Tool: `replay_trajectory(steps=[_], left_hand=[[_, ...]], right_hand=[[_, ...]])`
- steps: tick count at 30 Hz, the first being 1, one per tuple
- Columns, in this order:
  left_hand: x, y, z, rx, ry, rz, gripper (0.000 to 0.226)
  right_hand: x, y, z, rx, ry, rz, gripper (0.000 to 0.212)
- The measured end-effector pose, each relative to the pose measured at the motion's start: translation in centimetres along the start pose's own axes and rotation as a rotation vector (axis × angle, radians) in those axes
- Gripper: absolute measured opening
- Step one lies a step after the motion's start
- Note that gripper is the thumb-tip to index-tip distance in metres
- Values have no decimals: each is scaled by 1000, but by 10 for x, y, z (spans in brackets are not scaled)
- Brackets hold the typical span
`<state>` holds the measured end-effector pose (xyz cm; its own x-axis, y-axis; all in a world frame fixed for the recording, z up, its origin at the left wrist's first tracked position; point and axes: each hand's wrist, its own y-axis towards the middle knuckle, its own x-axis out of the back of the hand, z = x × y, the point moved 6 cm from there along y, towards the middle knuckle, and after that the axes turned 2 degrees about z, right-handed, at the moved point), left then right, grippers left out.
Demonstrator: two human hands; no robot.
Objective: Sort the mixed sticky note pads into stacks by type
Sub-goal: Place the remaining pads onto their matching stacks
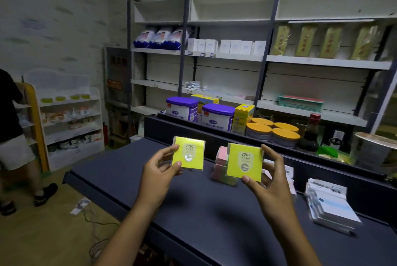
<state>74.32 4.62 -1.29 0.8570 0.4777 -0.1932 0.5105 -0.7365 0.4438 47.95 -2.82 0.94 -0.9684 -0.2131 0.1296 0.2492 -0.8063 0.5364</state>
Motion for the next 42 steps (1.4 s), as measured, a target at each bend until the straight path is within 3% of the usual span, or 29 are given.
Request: replay_trajectory(steps=[17,22,30,42], left_hand=[[14,132,67,-17,260,186,37],[9,152,82,-6,303,219,36],[11,158,109,56,393,273,34],[3,155,108,-166,697,291,32]], right_hand=[[-73,81,-4,30,-140,-72,71],[-91,105,-8,54,-169,-61,57],[-109,127,-23,40,-142,-57,55],[-108,127,-39,23,-175,-97,54]])
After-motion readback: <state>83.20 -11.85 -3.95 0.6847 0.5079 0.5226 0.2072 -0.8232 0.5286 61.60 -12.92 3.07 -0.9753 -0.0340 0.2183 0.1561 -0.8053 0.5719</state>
